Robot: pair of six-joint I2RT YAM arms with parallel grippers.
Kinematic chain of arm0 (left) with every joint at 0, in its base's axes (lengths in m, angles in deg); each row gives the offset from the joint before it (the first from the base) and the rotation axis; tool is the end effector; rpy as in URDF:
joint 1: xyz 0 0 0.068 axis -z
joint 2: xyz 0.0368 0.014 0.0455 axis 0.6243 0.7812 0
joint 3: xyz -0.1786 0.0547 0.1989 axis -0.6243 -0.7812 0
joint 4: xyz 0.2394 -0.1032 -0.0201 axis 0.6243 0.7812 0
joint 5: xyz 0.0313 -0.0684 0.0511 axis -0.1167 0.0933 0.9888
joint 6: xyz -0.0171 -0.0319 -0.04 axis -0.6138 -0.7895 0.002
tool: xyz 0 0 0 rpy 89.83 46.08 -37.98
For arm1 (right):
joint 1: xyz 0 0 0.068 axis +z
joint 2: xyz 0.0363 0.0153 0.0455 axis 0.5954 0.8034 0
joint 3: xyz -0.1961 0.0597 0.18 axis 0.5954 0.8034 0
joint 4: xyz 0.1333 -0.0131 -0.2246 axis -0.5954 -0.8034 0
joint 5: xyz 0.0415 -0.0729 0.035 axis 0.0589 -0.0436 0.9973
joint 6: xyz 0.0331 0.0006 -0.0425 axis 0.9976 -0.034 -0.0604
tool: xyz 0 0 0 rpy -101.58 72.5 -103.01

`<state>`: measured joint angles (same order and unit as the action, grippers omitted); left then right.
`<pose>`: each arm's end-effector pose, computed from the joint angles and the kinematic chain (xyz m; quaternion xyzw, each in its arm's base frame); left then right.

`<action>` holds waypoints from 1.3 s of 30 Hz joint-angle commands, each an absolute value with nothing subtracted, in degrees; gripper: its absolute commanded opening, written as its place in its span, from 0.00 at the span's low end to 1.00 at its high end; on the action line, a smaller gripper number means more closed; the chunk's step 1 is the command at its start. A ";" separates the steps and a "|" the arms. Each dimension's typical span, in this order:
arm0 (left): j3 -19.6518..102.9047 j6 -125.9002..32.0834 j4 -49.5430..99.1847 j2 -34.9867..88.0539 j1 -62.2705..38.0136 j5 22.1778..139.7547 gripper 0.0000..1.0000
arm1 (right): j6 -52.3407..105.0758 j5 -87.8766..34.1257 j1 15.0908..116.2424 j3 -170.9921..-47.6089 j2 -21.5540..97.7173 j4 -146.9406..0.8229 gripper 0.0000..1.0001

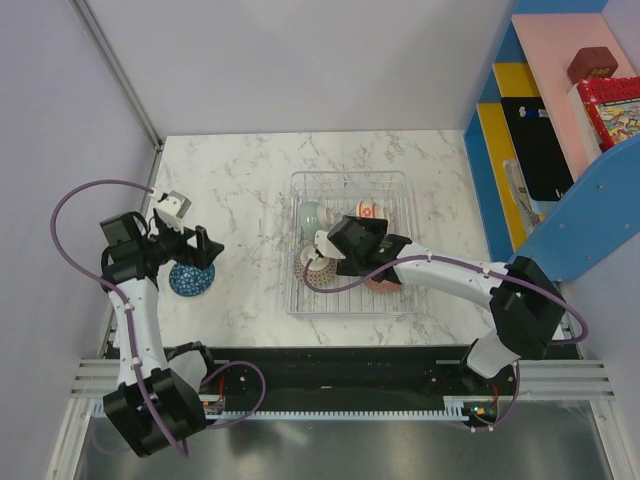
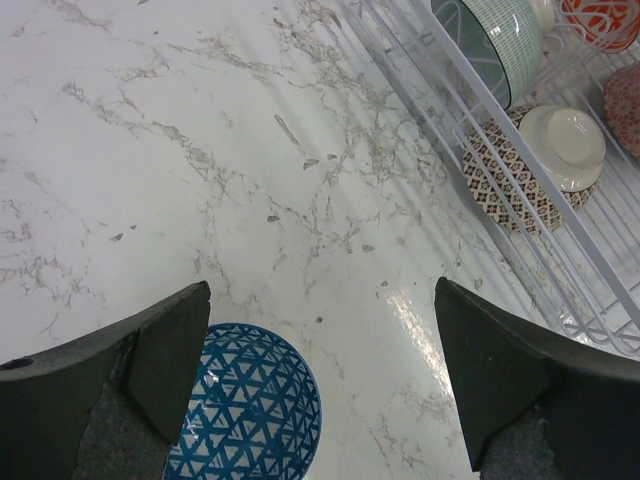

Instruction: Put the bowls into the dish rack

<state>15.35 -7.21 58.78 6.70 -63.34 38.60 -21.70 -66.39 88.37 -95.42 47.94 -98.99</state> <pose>0.1883 0.0565 0.2851 0.1999 0.8188 -0.1841 0.5057 0.2163 0.2450 0.2243 -0.6113 0.6908 -0.2351 0.3064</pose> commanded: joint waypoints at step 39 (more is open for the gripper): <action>18.15 2.90 69.20 8.61 -75.54 47.22 1.00 | -15.86 -54.99 85.85 -90.18 37.77 -106.57 0.98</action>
